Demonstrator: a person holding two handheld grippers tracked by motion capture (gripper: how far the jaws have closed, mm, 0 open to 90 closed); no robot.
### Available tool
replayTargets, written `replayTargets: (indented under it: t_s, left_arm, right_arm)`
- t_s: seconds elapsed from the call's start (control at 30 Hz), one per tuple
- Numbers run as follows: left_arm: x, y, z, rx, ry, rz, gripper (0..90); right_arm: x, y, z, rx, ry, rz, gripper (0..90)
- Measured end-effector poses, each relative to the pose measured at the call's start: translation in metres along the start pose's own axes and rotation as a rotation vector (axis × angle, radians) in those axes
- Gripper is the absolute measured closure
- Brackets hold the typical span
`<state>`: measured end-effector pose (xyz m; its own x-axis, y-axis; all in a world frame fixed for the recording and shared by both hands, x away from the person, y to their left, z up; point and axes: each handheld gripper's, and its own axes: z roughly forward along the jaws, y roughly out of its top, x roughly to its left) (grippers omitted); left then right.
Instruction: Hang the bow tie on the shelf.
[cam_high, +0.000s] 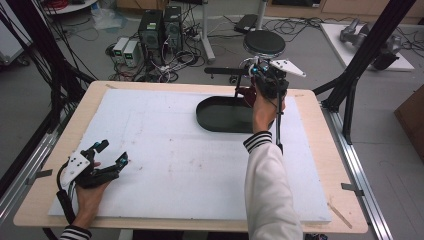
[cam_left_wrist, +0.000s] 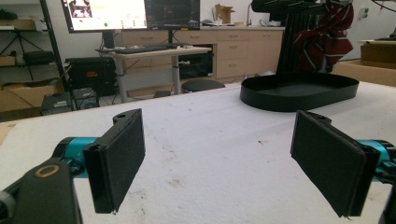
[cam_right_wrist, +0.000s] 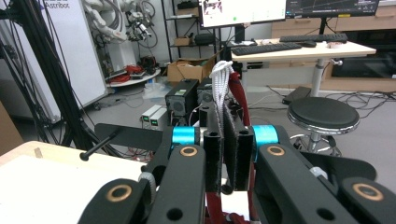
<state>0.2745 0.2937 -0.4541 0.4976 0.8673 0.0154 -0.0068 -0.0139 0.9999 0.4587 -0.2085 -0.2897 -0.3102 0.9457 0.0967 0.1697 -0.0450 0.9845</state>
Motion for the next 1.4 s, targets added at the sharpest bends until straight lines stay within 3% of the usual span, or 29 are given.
replayTargets:
  t_s: [0.47,0.8,1.13,1.4]
  left_arm:
    - [0.0,0.0,-0.001,-0.005,0.004,0.002,18.1]
    - [0.0,0.0,-0.001,-0.006,0.003,0.001,18.0]
    - [0.0,0.0,-0.001,-0.005,0.001,0.001,18.1]
    - [0.0,0.0,-0.001,-0.007,0.002,0.002,18.1]
  right_arm:
    - [0.003,-0.002,0.018,0.036,-0.011,-0.016,86.6]
    - [0.002,-0.009,0.027,0.078,0.014,-0.014,86.5]
    - [0.002,-0.011,0.03,0.11,0.038,-0.046,84.1]
    - [0.006,-0.01,0.029,0.149,0.019,-0.112,74.1]
